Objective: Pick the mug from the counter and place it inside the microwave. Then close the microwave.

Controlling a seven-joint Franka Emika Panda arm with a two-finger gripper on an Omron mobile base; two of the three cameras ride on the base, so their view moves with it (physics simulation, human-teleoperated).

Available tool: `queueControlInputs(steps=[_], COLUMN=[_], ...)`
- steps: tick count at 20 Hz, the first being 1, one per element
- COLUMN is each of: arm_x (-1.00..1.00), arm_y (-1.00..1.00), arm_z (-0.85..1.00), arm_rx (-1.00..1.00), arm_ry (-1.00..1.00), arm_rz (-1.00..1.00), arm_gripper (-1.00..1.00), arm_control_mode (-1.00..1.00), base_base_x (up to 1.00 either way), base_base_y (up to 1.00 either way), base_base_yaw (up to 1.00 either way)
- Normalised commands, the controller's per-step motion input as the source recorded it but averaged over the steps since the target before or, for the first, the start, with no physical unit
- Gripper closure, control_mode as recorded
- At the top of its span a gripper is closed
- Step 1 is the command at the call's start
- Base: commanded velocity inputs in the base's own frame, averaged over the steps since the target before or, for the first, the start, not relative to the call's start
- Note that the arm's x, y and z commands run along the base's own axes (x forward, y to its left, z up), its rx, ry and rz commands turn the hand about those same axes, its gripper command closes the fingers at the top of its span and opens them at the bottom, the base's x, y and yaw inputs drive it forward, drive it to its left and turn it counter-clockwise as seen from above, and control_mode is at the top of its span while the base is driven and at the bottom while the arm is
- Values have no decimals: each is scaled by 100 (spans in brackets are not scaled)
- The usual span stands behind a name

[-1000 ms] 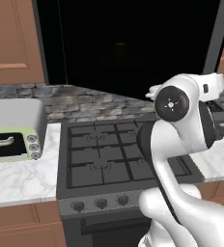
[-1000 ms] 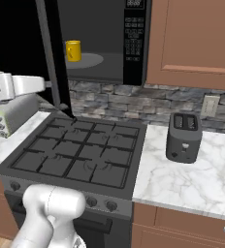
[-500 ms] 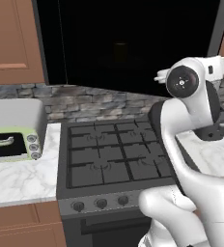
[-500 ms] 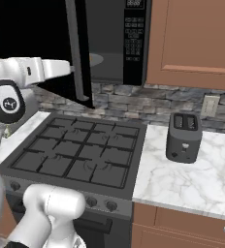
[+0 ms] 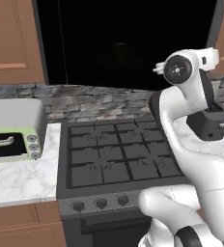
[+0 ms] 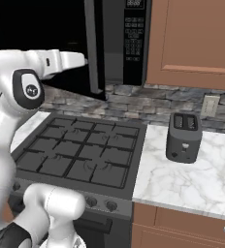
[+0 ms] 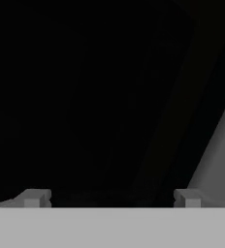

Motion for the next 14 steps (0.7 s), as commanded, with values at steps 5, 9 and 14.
queueControlInputs(steps=[5, 9, 14], arm_x=[51, 50, 40], arm_y=[-5, -3, -5], arm_z=[6, 3, 7], arm_rx=[0, 0, 2], arm_ry=[0, 0, 0], arm_rz=[0, 0, 1], arm_gripper=[-100, -100, -100], arm_control_mode=[-100, -100, -100], base_base_x=[0, 0, 0], base_base_y=[0, 0, 0], base_base_yaw=[0, 0, 0])
